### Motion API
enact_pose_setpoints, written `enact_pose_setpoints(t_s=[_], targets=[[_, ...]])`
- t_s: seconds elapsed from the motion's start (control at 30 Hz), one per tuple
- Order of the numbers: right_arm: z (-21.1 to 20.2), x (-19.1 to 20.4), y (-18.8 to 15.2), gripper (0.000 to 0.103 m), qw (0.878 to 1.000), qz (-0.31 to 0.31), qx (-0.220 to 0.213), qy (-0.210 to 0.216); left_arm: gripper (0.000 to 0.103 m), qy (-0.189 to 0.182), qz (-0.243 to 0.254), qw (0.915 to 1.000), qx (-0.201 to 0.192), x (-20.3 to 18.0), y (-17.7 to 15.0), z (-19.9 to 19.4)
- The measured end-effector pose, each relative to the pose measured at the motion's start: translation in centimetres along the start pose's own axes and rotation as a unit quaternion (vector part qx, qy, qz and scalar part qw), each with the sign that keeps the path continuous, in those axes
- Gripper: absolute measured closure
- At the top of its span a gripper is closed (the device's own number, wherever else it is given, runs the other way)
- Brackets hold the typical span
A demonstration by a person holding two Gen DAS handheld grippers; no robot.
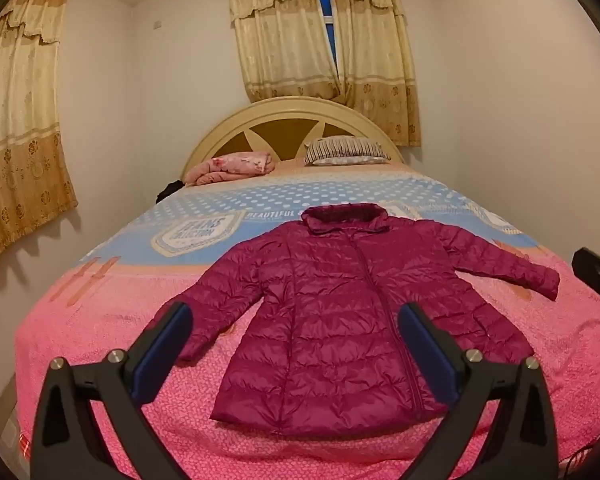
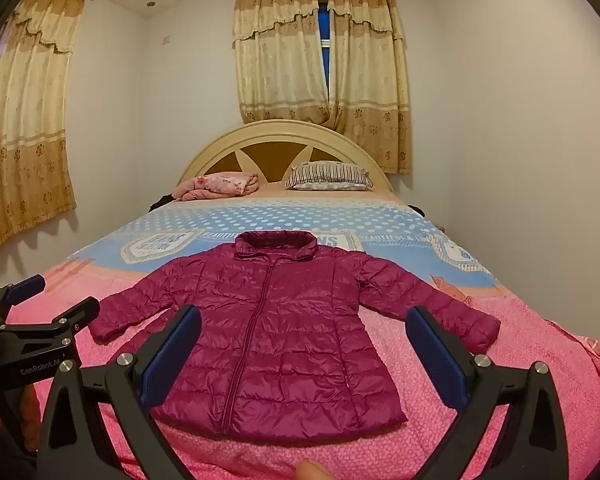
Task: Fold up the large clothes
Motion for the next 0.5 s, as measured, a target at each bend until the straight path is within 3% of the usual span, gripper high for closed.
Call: enact_pose_setpoints(t_s=[0.5], targets=[[0.61, -0.22, -0.65, 0.001, 1.0, 0.005, 0.006, 0.001, 0.0, 0.003, -0.006, 0.9999, -0.012, 0.64, 0.31, -0.11]])
Point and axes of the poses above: each gripper's, at about its wrist camera, not at the fingertips, and z roughly the way its jaws point, x to its left, y to its top, the point moved 8 cm from there along z, roughly the way its jaws point, and after that the axes turned 4 degrees about x, right-handed, at the moved point
